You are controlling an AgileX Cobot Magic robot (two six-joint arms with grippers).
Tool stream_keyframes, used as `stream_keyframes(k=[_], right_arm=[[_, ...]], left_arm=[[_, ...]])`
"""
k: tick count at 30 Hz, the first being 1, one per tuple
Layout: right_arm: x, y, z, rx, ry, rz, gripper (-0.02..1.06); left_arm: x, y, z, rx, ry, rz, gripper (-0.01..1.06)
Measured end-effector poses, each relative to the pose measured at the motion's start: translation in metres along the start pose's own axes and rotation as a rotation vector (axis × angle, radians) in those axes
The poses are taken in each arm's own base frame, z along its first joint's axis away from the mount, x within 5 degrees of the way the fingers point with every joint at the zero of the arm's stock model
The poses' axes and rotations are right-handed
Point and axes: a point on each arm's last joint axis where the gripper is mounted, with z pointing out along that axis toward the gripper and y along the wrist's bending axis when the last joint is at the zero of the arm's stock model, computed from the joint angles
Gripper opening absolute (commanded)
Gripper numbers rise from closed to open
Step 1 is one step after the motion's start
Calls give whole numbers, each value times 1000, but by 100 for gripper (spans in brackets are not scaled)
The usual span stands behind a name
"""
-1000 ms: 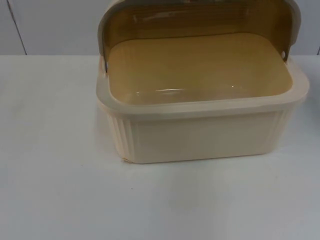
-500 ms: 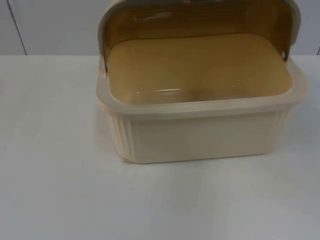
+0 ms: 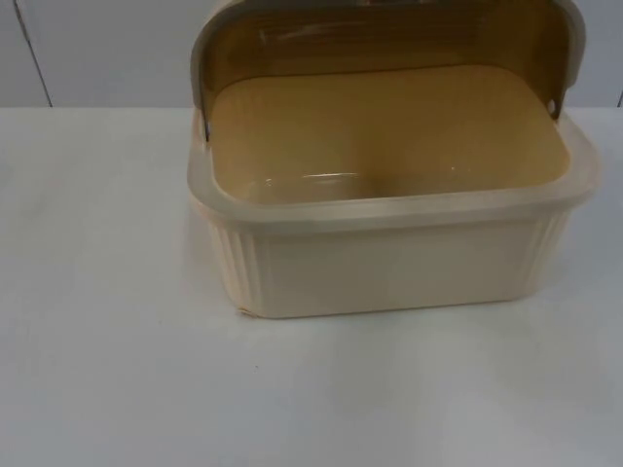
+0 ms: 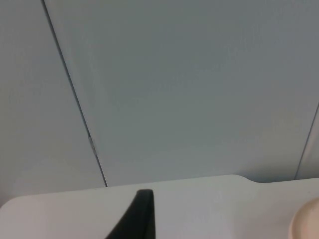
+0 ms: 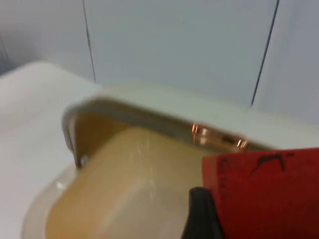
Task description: Open the box lid with the left hand, place the block into the box with the right hand, then close the box lid with the left hand.
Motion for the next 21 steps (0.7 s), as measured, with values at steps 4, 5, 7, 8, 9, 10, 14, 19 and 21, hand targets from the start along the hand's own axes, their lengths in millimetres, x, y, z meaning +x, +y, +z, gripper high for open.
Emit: stream_keyframes(k=[4, 5, 7, 8, 9, 10, 14, 19, 21], right_arm=[[24, 1, 26, 10, 65, -16, 2], [27, 2, 30, 12, 74, -23, 2], [39, 2, 41, 18, 102, -46, 2], [46, 2, 48, 23, 115, -60, 2], [51, 2, 54, 32, 115, -67, 2], [57, 2, 60, 40, 120, -72, 2], [71, 1, 75, 70, 113, -88, 2], [89, -1, 91, 111, 94, -104, 2], [97, -2, 98, 129, 84, -112, 4]], left_arm=[[0, 0, 0, 0, 0, 0, 104], [0, 0, 0, 0, 0, 0, 104], [0, 0, 0, 0, 0, 0, 104], [0, 0, 0, 0, 0, 0, 104], [0, 0, 0, 0, 0, 0, 104], [0, 0, 0, 0, 0, 0, 104], [0, 0, 0, 0, 0, 0, 104], [0, 0, 0, 0, 0, 0, 104], [0, 0, 0, -1, 0, 2, 104]])
